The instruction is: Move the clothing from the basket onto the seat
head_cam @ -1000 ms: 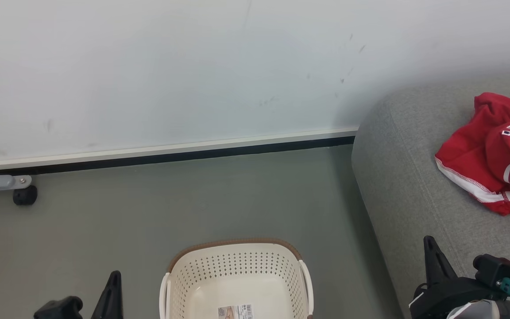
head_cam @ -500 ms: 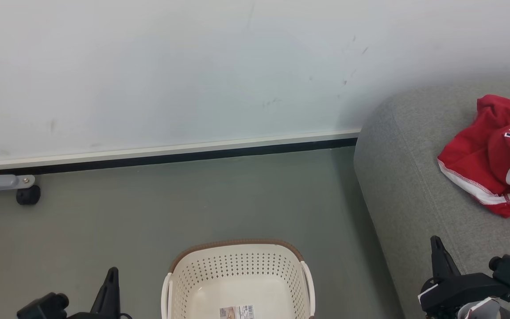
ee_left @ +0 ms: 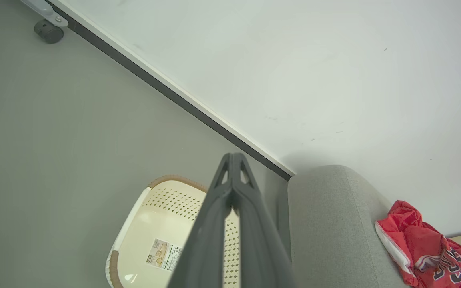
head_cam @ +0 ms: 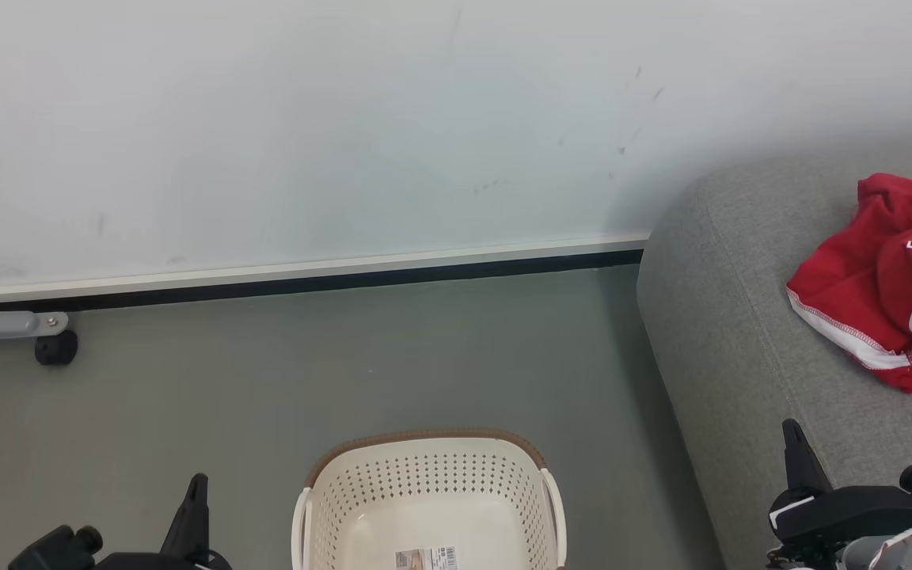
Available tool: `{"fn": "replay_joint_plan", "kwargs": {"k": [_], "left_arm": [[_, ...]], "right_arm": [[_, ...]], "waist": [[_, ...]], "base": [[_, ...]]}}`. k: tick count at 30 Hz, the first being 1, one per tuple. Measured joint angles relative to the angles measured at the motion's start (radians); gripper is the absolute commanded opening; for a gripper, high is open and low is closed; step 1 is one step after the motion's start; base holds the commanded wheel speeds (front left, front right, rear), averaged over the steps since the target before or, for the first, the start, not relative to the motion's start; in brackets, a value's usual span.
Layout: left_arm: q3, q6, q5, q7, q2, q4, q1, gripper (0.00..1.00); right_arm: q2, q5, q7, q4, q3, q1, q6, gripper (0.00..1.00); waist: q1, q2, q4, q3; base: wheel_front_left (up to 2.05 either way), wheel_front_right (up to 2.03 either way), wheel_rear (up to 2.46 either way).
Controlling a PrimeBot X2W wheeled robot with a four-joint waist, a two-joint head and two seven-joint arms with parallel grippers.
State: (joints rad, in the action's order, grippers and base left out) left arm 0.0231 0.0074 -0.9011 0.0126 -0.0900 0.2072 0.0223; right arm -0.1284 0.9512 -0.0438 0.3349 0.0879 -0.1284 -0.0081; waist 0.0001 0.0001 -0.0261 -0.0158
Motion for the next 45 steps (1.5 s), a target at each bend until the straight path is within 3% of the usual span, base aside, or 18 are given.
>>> {"fn": "replay_joint_plan", "kwargs": {"k": [45], "left_arm": [[-0.107,-0.122,-0.641,0.092,0.041,0.08,-0.088,0.0]], "right_arm": [[0.077,0.594,0.146,-0.028,-0.206,0.017,0.117,0.0]], "waist": [[0.0,0.0,0.024,0.013]], "base": [[0.0,0.0,0.0]]}}
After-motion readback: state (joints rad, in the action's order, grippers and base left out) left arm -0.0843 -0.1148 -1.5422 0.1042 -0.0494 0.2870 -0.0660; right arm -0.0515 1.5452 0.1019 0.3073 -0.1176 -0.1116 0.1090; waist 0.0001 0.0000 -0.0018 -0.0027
